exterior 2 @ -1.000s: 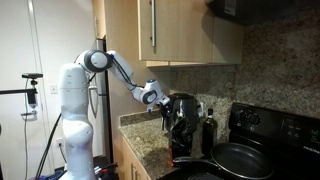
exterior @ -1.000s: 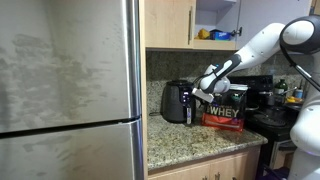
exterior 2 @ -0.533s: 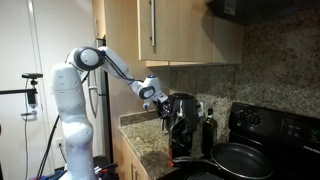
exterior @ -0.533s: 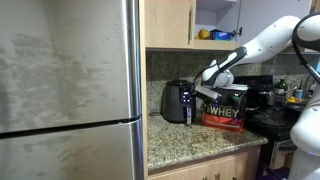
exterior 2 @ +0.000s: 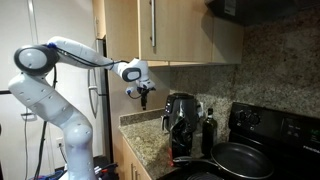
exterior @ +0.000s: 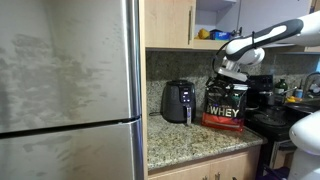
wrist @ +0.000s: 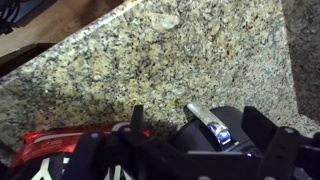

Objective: Pull the food basket out of the air fryer

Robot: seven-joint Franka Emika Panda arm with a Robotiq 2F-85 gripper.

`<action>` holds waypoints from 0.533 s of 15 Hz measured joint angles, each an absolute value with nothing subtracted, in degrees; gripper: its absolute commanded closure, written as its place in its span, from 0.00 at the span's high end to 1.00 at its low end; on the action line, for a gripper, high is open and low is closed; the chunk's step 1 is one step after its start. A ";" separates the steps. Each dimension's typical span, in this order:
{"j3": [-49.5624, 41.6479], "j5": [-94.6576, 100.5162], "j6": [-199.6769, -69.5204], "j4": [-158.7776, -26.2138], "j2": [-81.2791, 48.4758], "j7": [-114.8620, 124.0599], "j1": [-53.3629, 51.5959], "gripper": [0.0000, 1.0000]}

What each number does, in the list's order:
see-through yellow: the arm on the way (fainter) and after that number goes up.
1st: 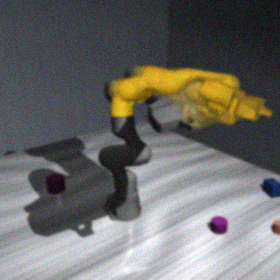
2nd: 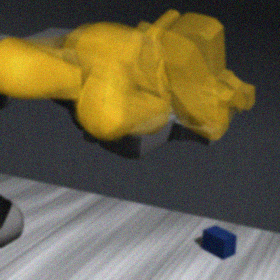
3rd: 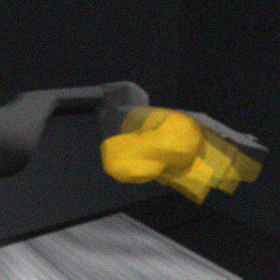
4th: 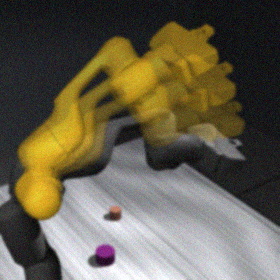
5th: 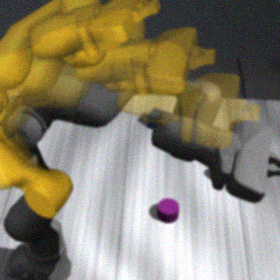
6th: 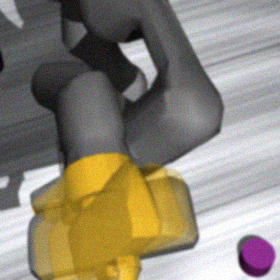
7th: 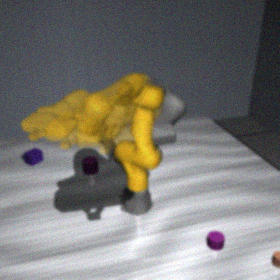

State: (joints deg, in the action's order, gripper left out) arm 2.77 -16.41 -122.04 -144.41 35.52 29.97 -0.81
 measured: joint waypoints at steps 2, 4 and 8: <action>2.70 -16.32 -120.09 -147.25 42.08 29.54 -0.29 1.00; 2.69 -16.32 -119.80 -149.08 45.34 29.47 -0.22 1.00; 2.69 -16.32 -119.80 -149.62 45.44 29.31 -0.20 1.00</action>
State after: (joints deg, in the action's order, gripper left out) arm 2.69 -16.32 -119.80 -149.62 45.44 29.31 -0.20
